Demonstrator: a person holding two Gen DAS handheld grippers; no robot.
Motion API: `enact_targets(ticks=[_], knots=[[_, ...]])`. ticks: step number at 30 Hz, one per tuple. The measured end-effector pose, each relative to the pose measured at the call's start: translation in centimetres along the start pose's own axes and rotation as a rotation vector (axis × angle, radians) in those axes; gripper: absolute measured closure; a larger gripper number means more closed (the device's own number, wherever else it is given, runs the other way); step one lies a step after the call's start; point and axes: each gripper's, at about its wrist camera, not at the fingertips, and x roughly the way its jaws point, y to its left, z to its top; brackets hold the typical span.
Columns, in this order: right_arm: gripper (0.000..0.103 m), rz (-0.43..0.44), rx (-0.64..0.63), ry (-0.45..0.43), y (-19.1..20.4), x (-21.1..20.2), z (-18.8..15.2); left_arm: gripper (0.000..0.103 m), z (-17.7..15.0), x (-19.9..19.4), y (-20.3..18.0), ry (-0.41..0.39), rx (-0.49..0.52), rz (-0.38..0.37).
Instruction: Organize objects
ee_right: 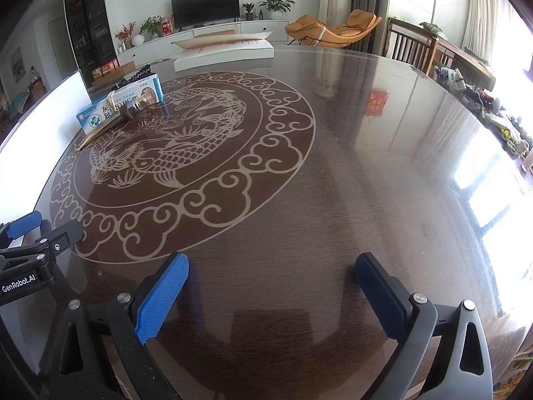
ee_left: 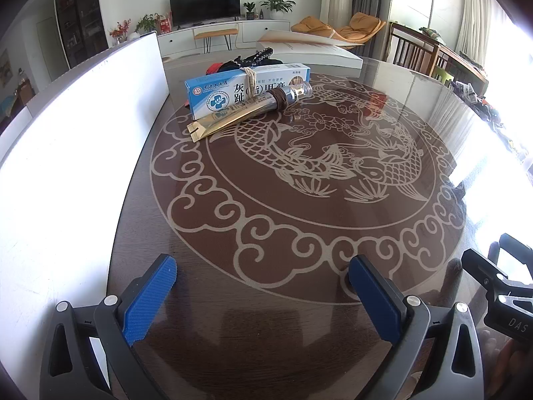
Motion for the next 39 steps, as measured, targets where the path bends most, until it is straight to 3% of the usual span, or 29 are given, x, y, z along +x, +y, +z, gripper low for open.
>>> enact_targets(ticks=[39], knots=[[0.002, 0.016, 0.02, -0.008, -0.36, -0.18, -0.1, 0.0, -0.01, 0.02, 0.01, 0.0, 0.0, 0.0]])
